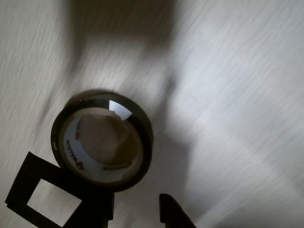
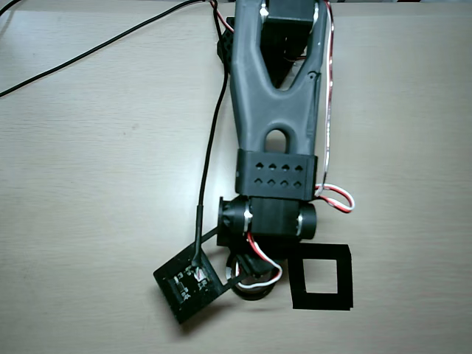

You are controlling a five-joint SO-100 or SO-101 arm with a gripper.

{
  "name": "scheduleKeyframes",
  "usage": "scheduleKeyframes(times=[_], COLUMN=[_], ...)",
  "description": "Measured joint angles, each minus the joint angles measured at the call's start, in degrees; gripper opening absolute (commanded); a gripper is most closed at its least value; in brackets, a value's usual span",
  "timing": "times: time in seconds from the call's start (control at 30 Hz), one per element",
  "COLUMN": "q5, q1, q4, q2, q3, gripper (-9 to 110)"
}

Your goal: Grasp a tape and put it in the target area.

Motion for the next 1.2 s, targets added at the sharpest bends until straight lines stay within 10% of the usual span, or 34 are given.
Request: scheduleKeyframes(times=[1.2], q5=[-4.13], q1=[-1.05], q4=[-1.49], q2=[-9.76], q3=[-6.68], gripper=[0])
